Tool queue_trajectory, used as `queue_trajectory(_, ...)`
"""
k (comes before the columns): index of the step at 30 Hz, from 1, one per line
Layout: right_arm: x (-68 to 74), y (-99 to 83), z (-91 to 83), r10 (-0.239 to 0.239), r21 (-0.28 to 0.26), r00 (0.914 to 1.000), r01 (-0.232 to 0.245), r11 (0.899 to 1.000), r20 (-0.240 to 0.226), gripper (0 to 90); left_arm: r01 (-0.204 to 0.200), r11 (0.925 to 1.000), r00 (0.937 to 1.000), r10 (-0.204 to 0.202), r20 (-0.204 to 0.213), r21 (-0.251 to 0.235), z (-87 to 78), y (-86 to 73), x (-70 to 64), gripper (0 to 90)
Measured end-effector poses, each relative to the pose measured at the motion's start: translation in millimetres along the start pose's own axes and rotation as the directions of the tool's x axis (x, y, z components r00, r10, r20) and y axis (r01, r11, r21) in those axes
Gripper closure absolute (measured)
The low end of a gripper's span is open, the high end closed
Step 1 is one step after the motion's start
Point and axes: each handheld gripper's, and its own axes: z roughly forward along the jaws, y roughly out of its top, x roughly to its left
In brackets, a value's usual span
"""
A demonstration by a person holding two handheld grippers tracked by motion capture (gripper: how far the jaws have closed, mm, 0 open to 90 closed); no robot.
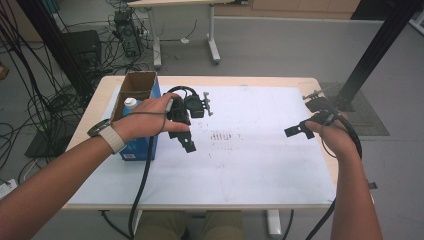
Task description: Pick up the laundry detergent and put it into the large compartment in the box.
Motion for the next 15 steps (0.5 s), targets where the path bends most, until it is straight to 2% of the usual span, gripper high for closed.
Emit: queue_trajectory(15, 0.5, -1.3, -1.4, -0.003, -0.004, 1.0, 0.003, 1.0, 0.001, 7.2, 0.002, 1.0, 1.0, -0.002, 0.0, 0.004, 1.3, 0.4, -3.3, 8.6)
